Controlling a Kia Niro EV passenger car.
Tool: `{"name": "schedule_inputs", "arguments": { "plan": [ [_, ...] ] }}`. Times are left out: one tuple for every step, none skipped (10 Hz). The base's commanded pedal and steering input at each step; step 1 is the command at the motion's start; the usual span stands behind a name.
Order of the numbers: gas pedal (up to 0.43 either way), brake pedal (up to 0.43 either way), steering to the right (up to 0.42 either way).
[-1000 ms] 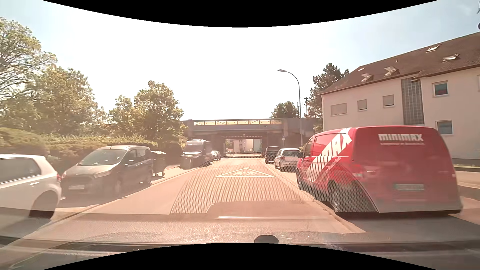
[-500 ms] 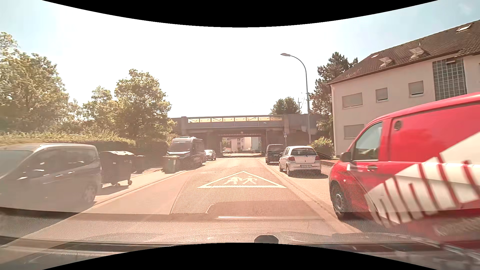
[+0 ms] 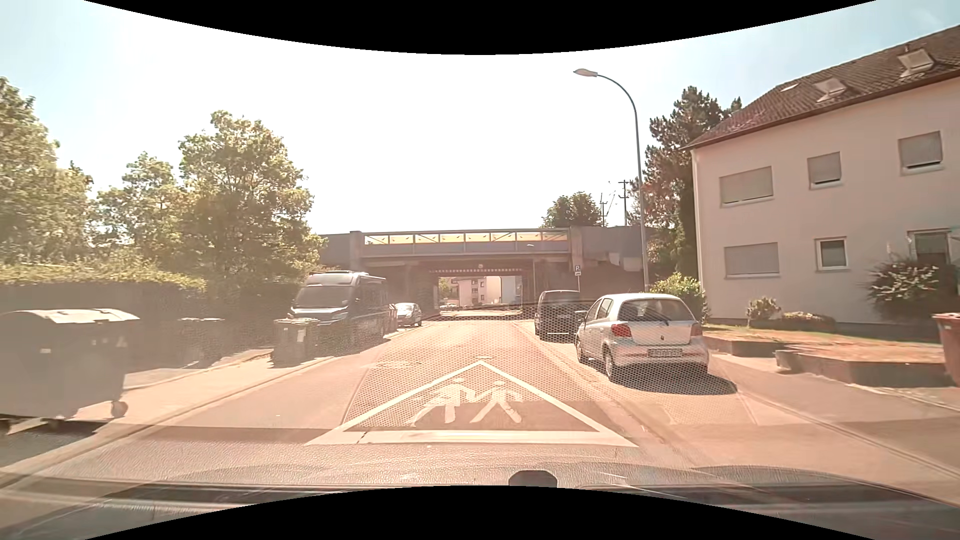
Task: Follow the waypoints while adhering to traffic rules and regulations
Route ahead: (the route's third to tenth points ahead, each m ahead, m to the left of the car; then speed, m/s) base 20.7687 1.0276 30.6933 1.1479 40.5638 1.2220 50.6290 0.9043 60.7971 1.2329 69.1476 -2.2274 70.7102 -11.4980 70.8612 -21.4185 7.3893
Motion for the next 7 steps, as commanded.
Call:
{"name": "schedule_inputs", "arguments": {
  "plan": [
    [0.067,0.0,0.004],
    [0.067,0.0,0.004],
    [0.067,0.0,0.004],
    [0.067,0.0,0.004],
    [0.067,0.0,0.004],
    [0.067,0.0,0.003],
    [0.067,0.0,-0.001]
  ]
}}
